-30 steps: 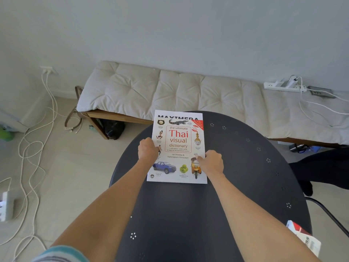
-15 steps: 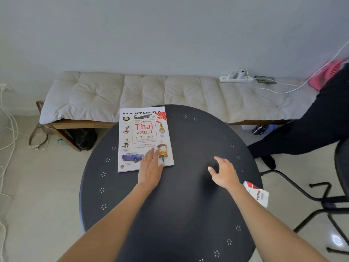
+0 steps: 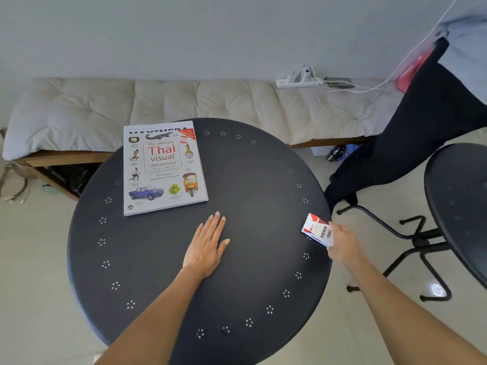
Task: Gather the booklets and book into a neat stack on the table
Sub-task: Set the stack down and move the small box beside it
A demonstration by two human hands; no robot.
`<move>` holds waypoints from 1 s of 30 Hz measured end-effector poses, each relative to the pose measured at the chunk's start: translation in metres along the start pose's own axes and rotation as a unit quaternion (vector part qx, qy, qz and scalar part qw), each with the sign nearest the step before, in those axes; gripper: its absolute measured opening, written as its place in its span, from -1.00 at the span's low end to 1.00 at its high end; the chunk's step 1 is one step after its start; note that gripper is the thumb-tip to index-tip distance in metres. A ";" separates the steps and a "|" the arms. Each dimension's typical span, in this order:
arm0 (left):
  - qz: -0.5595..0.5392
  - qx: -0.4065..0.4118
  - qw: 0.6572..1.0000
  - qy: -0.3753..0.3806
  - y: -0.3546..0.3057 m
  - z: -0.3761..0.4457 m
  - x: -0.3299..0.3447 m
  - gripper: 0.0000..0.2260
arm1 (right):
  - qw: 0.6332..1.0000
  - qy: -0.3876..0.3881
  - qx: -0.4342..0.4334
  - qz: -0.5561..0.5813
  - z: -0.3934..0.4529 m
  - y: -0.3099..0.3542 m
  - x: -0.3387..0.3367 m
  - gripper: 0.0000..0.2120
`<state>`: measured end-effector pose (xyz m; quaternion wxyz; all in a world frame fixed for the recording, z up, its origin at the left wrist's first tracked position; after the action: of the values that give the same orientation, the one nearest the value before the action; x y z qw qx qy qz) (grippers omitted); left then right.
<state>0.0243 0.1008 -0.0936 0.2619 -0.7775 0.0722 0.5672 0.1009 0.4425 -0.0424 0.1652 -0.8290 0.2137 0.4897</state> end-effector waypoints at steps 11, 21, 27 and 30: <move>-0.013 -0.008 1.000 -0.006 0.005 -0.003 -0.001 -0.31 | 0.995 -0.058 0.003 0.085 -0.003 0.046 -0.010 -0.48; -0.022 -0.043 0.998 -0.038 0.067 -0.011 -0.023 -0.33 | 0.981 -0.095 -0.051 0.162 0.016 0.172 -0.043 -0.54; -0.011 -0.023 0.999 -0.034 0.093 -0.016 -0.026 -0.41 | 0.970 -0.108 -0.075 0.202 0.038 0.249 -0.054 -0.54; -0.012 -0.020 0.999 -0.032 0.096 -0.016 -0.023 -0.43 | 0.968 -0.115 -0.072 0.213 0.054 0.280 -0.058 -0.50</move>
<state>-0.0100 0.0070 -0.0998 0.2555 -0.7648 0.0431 0.5899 -0.1084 0.2401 -0.0345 0.0209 -0.7125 0.3290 0.6194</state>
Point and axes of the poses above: each hand's wrist, its own z-axis towards the middle knuckle, its own x-axis out of the palm, y = z × x, the point moved 3 cm from there along z, towards the middle knuckle, and after that the axes turned 3 degrees about -z, right-handed, at the moved point
